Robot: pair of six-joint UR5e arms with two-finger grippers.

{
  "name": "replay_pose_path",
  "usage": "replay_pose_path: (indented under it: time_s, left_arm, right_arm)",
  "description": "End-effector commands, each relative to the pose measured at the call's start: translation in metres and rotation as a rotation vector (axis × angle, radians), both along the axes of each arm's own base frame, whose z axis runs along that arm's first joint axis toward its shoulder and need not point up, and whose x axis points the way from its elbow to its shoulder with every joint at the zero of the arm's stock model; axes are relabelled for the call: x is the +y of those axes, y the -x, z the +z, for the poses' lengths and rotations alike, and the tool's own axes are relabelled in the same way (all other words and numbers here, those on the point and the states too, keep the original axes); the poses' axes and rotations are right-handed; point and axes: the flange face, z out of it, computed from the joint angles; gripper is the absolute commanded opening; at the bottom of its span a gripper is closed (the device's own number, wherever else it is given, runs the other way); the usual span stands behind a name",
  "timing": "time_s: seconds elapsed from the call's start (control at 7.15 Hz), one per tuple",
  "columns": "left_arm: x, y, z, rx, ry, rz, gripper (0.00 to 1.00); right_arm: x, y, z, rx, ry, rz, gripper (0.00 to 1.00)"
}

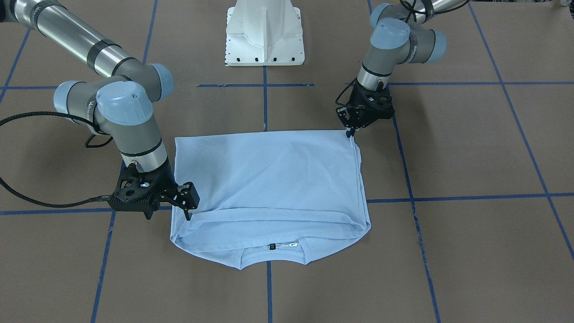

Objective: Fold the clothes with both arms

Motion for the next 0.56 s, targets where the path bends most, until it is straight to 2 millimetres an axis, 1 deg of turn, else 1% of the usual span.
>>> replay_pose_path:
  time_s: [0.0,0.14,0.28,0.42]
  left_arm:
    - [-0.028,0.02,0.005,-0.039,-0.055,-0.012,0.0]
    - [-0.056,0.042,0.011,-0.078,-0.105,-0.029,0.0]
    - [-0.097,0.066,0.033,-0.151,-0.137,-0.053,0.0]
    - [-0.143,0.092,0.039,-0.211,-0.182,-0.078,0.0]
  right_arm:
    - [0.0,0.0,0.001,0.001,0.001,0.0,1.0]
    - [0.0,0.0,0.001,0.001,0.0,-0.001,1.0]
    - [0.0,0.0,0.0,-0.001,0.0,0.0,1.0]
    - [0.0,0.0,0.0,-0.001,0.0,0.0,1.0]
